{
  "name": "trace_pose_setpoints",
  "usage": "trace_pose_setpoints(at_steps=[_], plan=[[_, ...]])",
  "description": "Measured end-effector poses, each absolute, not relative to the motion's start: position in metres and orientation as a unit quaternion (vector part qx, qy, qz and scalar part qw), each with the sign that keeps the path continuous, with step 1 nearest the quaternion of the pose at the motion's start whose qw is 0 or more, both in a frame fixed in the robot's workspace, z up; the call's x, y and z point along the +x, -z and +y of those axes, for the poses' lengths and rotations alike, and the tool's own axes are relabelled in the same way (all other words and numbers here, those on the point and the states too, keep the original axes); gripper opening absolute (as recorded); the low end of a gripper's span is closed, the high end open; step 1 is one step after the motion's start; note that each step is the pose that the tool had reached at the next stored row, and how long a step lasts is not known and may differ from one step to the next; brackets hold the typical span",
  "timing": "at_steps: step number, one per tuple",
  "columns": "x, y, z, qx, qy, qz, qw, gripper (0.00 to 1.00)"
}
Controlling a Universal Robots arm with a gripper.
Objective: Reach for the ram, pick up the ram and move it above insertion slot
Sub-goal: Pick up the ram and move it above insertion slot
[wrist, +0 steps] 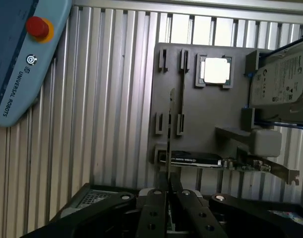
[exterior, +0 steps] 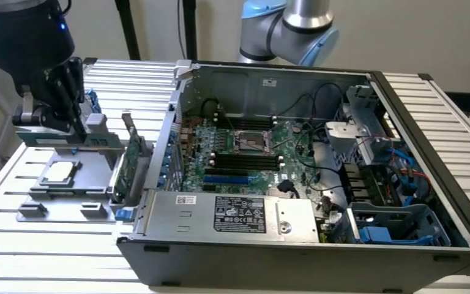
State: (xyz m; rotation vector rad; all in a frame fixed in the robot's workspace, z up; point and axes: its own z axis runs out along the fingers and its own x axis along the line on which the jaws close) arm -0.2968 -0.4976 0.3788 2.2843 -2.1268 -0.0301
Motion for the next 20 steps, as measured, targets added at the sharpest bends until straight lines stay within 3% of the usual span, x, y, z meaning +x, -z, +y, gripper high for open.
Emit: trace_pose_setpoints(at_steps=[20], plan=[[-0.249,-0.389,-0.477,0.732,0.012,-0.681,0.008,0.14]])
